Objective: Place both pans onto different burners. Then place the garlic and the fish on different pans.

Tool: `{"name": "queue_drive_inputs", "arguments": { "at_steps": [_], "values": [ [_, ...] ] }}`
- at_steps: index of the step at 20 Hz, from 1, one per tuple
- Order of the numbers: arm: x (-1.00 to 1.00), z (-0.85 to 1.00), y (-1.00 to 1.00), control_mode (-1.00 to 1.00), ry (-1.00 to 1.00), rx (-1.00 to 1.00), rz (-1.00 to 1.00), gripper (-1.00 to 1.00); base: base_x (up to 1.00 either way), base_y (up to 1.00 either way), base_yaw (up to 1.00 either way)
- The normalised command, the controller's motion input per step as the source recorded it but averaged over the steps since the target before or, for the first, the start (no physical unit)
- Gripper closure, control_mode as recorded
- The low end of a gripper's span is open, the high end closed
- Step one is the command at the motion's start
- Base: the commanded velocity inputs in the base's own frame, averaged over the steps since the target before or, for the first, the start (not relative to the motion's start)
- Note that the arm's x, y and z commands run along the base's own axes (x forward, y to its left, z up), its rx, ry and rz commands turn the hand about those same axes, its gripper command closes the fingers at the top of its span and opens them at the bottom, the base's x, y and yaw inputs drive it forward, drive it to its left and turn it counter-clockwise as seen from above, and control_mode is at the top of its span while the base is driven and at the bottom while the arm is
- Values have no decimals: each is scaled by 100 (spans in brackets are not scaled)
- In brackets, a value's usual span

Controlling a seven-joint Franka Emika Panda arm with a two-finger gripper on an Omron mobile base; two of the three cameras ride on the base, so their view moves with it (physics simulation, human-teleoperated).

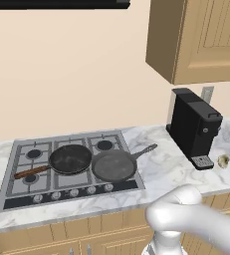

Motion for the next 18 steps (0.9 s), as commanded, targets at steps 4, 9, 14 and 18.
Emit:
{"name": "queue_drive_inputs", "arguments": {
  "at_steps": [4,9,14,18],
  "values": [
    [-39,23,37,-100,-1,-6,1,100,0,0,0],
    [-44,17,41,-100,0,-7,2,100,0,0,0],
    [-27,14,50,-100,0,-5,4,100,0,0,0],
    [-21,16,37,-100,1,0,9,100,0,0,0]
  ]
}}
